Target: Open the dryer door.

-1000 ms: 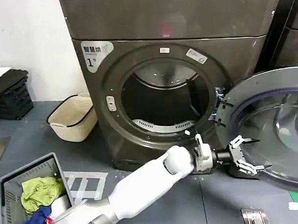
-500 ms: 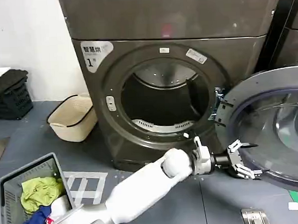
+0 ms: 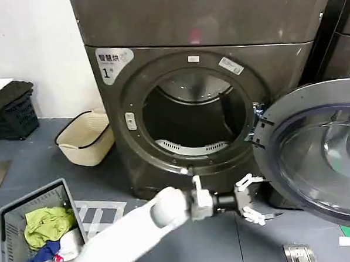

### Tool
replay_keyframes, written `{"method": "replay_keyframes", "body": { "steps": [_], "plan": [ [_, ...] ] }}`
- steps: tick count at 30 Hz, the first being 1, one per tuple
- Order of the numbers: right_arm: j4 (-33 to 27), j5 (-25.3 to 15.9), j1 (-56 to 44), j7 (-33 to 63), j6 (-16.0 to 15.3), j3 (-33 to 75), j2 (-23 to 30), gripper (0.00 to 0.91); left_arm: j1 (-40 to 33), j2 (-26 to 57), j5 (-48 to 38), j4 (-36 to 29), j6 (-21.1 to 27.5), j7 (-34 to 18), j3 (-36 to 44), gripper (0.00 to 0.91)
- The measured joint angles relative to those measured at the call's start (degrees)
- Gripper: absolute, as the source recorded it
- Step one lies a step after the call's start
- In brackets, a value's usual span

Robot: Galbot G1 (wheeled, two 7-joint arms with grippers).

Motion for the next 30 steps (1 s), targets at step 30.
{"method": "replay_keyframes", "body": {
  "steps": [30],
  "plan": [
    [-3.6,-1.5,6.2,-2.4,2.3,-9.2,-8.1,0.907,31.2,44.4,42.0,-2.9,-35.6,5.0,-37.9,0.907]
  ]
}}
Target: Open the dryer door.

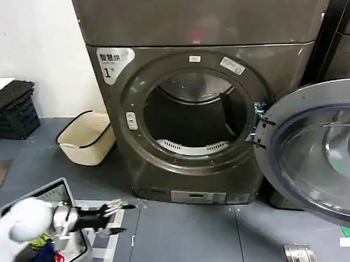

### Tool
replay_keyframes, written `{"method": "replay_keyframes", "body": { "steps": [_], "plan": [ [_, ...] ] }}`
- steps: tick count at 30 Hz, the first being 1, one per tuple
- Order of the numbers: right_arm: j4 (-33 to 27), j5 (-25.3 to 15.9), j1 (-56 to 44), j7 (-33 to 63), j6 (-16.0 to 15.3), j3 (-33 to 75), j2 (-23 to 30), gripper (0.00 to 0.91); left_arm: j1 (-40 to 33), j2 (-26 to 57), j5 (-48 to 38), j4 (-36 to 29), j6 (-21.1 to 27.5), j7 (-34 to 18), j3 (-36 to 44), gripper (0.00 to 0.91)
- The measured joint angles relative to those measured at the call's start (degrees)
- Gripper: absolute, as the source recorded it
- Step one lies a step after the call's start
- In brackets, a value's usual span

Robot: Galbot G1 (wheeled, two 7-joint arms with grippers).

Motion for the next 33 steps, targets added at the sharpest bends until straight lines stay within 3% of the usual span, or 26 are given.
{"method": "replay_keyframes", "body": {
  "steps": [7,19,33],
  "plan": [
    [-0.5,0.1,0.9,-0.8,1.1,-1.3,-0.2,0.907,6.6,3.8,14.8,1.4,-9.0,0.5,-10.3,0.907],
    [1.1,6.8,2.6,-1.0,2.7,-4.1,1.4,0.907,9.8,4.3,46.8,2.3,-9.0,-3.9,-17.0,0.907],
    [0.4,7.5,3.0,-1.9,4.5,-5.1,1.7,0.907,10.0,4.3,55.9,2.6,-9.0,-3.8,-19.2,0.907]
  ]
}}
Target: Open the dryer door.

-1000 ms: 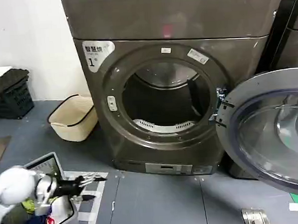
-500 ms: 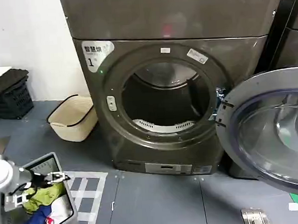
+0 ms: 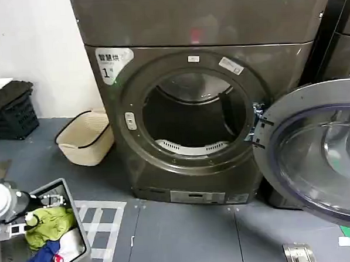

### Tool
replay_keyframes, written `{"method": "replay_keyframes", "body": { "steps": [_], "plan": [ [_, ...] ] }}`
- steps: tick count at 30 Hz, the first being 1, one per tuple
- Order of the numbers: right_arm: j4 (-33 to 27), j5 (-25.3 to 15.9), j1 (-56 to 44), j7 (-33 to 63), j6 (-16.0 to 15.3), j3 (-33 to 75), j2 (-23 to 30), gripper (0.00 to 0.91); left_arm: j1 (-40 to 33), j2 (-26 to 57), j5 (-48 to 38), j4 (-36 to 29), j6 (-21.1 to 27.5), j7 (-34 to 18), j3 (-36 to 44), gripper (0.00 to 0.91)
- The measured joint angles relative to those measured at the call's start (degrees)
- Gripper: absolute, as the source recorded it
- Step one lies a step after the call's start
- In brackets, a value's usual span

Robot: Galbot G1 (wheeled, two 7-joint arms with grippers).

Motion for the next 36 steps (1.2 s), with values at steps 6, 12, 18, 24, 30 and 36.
{"method": "replay_keyframes", "body": {
  "steps": [6,12,18,24,30,36],
  "plan": [
    [0.2,-0.1,0.1,0.0,0.0,-0.2,0.0,0.907,0.1,0.3,1.5,0.7,0.0,0.5,-0.7,0.907],
    [0.4,-0.2,0.3,-0.2,0.0,-0.7,0.0,0.907,0.7,0.2,2.7,1.7,0.0,0.6,-0.4,0.907],
    [0.4,-0.2,0.5,-0.4,0.3,-1.0,0.3,0.907,1.1,-0.3,3.1,2.4,0.1,0.2,-1.1,0.907],
    [0.3,-0.3,0.5,-0.5,0.6,-1.1,0.5,0.907,1.4,-0.7,4.6,2.4,0.1,-0.8,-1.9,0.907],
    [-0.1,-0.4,0.5,-1.5,1.9,-1.0,0.5,0.907,1.4,-0.9,5.4,2.9,0.1,-0.4,-2.2,0.907],
    [0.3,-1.5,0.9,-2.3,2.2,-1.0,0.9,0.907,1.7,-0.9,4.4,3.5,0.1,0.9,-2.0,0.907]
  ]
}}
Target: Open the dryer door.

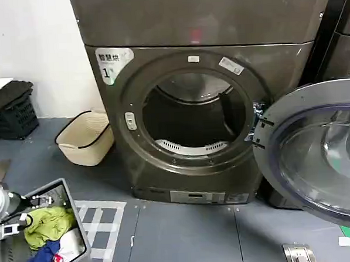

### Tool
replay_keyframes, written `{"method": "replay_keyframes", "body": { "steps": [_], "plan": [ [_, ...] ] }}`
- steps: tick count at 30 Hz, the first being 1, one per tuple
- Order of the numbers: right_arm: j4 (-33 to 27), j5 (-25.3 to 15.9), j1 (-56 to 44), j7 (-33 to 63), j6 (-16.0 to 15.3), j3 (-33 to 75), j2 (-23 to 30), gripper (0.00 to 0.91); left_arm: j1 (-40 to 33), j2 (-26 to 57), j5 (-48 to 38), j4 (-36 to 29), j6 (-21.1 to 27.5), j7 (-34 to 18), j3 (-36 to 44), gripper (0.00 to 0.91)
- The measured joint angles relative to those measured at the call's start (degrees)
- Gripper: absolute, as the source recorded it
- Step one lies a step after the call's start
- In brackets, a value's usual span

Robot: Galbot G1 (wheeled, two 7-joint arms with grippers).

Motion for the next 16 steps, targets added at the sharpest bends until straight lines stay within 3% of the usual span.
{"method": "replay_keyframes", "body": {
  "steps": [6,16],
  "plan": [
    [-0.2,-0.1,0.2,0.1,0.0,-0.2,0.0,0.907,0.2,0.0,-0.8,0.8,0.0,0.1,0.2,0.907],
    [-0.1,-0.2,0.2,0.0,0.3,-0.3,-0.1,0.907,-0.6,0.2,-10.5,3.8,0.0,2.2,3.6,0.907]
  ]
}}
